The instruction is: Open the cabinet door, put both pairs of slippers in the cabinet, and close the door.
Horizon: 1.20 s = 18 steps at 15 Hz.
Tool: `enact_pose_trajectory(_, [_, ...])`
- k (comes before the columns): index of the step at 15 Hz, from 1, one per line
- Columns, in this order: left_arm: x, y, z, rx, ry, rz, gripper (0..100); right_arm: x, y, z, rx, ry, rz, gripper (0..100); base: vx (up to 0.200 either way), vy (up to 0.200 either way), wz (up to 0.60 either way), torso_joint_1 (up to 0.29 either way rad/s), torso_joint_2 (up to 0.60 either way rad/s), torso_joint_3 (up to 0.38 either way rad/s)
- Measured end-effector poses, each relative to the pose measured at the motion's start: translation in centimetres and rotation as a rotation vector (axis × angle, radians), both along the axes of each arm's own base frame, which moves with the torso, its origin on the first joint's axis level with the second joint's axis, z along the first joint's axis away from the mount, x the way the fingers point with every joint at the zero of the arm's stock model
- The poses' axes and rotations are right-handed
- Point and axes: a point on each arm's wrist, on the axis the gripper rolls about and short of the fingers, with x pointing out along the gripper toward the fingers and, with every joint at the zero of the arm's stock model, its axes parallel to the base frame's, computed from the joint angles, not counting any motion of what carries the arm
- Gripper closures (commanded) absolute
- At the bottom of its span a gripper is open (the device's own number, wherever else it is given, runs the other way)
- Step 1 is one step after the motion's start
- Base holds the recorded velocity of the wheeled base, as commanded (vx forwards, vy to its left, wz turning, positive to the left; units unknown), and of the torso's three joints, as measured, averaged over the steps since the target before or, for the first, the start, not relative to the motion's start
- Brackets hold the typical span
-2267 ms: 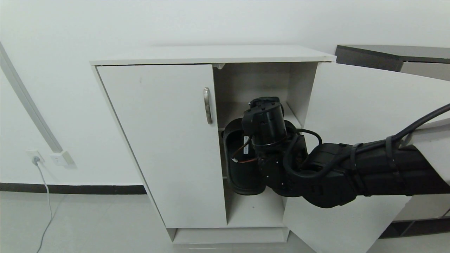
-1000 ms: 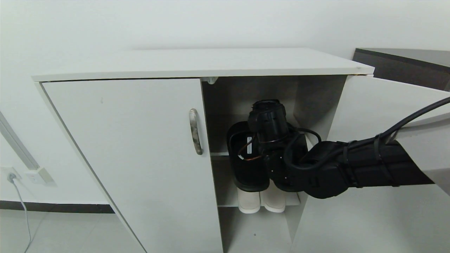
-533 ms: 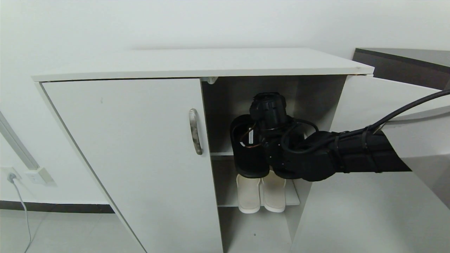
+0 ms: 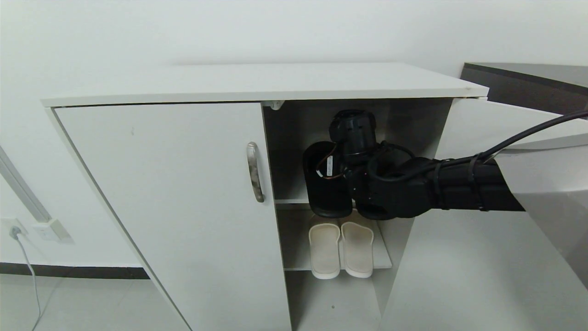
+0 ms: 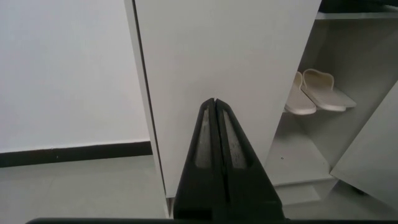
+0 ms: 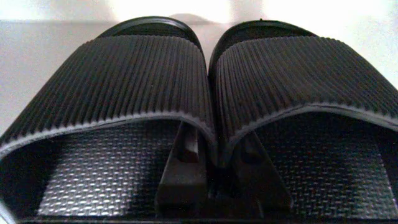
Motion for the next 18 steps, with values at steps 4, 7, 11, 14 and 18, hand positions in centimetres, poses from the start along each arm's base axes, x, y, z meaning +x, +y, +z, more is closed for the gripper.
enact_pose_trajectory(4, [0.0,0.0,0.0,0.0,0.0,0.0,100,0.4,0.1,-0.5,-0.004,0.005,-0.003,100,0.0,0.0,0.0,0.0,0.0,0.0])
enact_pose_trajectory(7, [0.0,0.0,0.0,0.0,0.0,-0.001,100,1.0,0.4,-0.8,-0.002,0.002,-0.008,100,0.0,0.0,0.0,0.0,0.0,0.0])
enact_pose_trajectory(11, [0.0,0.0,0.0,0.0,0.0,0.0,100,1.4,0.5,-1.2,-0.004,0.004,-0.012,100,0.0,0.0,0.0,0.0,0.0,0.0])
enact_pose_trajectory(14, [0.0,0.0,0.0,0.0,0.0,0.0,100,1.6,0.6,-1.4,-0.005,0.005,-0.013,100,0.0,0.0,0.0,0.0,0.0,0.0])
enact_pose_trajectory(18, [0.0,0.0,0.0,0.0,0.0,0.0,100,1.7,0.6,-1.7,-0.008,0.009,-0.016,0,0.0,0.0,0.0,0.0,0.0,0.0])
